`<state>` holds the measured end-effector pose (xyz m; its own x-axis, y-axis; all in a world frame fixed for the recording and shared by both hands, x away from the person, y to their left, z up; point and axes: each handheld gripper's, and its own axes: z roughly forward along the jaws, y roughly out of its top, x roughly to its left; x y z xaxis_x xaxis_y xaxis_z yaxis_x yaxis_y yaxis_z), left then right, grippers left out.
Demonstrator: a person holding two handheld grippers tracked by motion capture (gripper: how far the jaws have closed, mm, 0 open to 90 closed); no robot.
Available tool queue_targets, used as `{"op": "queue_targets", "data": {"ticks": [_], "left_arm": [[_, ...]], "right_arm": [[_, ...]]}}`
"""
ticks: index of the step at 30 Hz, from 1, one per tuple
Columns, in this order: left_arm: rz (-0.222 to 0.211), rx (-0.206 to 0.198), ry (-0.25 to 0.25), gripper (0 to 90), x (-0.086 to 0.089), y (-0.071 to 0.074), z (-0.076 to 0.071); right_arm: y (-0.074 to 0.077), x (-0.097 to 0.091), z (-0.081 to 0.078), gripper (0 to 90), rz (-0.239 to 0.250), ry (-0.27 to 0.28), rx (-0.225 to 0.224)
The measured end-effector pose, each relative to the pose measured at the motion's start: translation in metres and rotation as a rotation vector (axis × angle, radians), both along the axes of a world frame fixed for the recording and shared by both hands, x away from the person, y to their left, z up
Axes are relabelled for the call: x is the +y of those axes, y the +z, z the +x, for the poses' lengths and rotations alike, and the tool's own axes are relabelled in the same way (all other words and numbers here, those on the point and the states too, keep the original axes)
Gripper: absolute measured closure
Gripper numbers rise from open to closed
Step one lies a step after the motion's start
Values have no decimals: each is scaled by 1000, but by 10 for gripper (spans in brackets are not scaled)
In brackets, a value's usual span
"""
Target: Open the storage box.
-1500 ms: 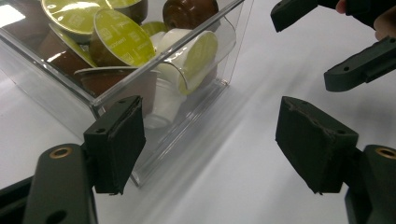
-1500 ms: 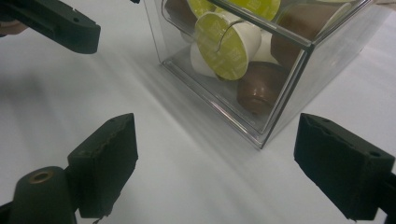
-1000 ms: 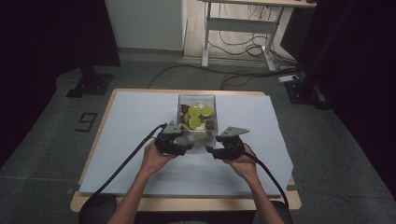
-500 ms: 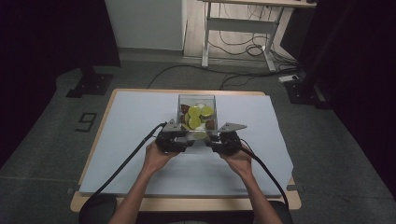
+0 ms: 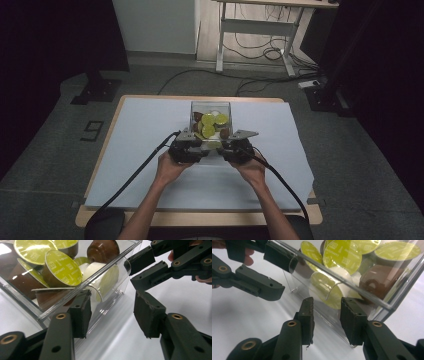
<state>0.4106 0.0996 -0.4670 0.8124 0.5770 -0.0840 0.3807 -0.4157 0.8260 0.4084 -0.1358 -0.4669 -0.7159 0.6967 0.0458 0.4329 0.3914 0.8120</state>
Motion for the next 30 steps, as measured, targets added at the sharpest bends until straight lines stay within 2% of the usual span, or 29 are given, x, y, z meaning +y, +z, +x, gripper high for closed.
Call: {"op": "queue_targets", "data": {"ticks": [2, 6, 9, 16, 21, 30], "left_arm": [[-2, 2, 3, 501, 0, 0, 1], [-2, 0, 10, 551, 0, -1, 1], [-4, -1, 15, 588, 0, -2, 2], [-28, 1, 20, 680, 0, -3, 5], [-16, -1, 27, 748, -1, -4, 5], [-4, -4, 21, 769, -1, -4, 4]], "right_arm": [[1, 1, 1, 630, 10, 3, -9], [3, 1, 3, 693, 39, 9, -5], [4, 2, 3, 732, 45, 16, -21], [5, 2, 2, 778, 18, 24, -24], [6, 0, 3, 805, 11, 33, -20], [6, -1, 3, 812, 3, 46, -28]]}}
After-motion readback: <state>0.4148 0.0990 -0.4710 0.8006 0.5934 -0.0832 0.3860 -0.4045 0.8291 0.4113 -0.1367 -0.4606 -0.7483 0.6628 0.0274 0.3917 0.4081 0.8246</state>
